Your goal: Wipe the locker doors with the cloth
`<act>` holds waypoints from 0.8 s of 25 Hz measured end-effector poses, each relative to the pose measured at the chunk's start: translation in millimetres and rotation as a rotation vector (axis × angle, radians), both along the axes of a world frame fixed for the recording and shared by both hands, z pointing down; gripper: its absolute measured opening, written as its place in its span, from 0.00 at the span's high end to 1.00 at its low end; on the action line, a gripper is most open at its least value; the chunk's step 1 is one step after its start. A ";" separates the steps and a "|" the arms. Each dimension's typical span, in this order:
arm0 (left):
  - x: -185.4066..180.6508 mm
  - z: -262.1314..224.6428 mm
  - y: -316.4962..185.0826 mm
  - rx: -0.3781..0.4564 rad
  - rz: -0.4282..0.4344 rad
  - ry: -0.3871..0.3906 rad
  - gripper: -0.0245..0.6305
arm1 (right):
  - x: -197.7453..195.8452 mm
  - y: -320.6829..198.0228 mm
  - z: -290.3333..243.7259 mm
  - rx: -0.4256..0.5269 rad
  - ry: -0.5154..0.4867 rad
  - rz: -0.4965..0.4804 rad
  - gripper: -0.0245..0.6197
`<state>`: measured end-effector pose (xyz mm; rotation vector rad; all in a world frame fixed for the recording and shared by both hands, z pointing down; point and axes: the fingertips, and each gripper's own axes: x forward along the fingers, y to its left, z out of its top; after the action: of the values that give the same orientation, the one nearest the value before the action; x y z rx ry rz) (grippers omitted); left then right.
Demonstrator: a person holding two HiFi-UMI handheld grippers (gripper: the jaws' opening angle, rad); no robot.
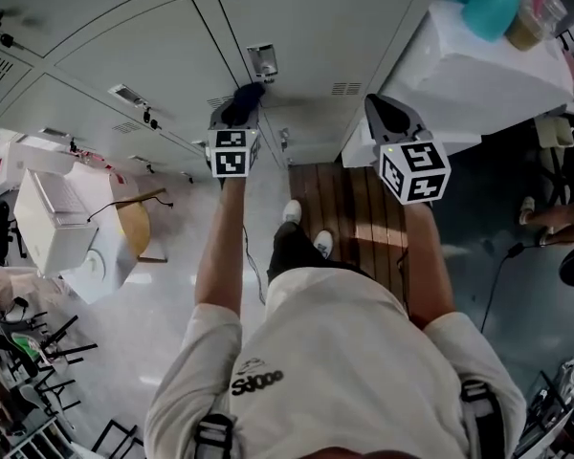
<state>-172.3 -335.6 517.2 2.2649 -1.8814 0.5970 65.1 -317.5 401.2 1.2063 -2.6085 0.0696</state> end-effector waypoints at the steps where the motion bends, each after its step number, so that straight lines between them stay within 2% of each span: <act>1: 5.1 1.9 -2.0 -0.009 0.007 0.001 0.80 | 2.0 0.3 1.7 -0.004 0.000 0.004 0.96; 4: 33.4 8.9 -9.9 -0.027 0.058 0.004 0.80 | 13.0 4.8 6.0 0.003 0.023 0.012 0.96; 12: 154.7 32.1 -41.5 -0.081 0.278 0.013 0.80 | 70.3 16.3 18.0 -0.010 0.061 0.094 0.96; 15: 200.5 43.9 -54.6 -0.104 0.333 0.011 0.80 | 90.4 25.4 21.6 -0.005 0.093 0.117 0.96; 20: 268.7 64.2 -71.0 -0.140 0.388 0.085 0.80 | 127.8 41.6 28.2 -0.028 0.133 0.167 0.96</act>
<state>96.4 -406.6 581.4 2.5296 -1.3227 0.6442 192.9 -275.9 429.4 1.3674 -2.3825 0.0555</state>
